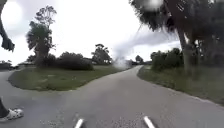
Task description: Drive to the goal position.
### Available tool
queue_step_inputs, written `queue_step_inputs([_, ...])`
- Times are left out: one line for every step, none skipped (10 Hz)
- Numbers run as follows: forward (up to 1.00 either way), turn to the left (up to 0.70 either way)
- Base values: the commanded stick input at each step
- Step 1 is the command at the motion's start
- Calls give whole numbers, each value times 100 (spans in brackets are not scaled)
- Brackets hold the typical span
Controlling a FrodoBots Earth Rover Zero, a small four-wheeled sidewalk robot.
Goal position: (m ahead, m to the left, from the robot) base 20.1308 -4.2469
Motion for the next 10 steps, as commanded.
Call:
queue_step_inputs([70, 0])
queue_step_inputs([70, 0])
queue_step_inputs([70, 0])
queue_step_inputs([70, 0])
queue_step_inputs([70, 0])
queue_step_inputs([70, 0])
queue_step_inputs([70, -1])
queue_step_inputs([70, -8])
queue_step_inputs([70, -19])
queue_step_inputs([70, -27])
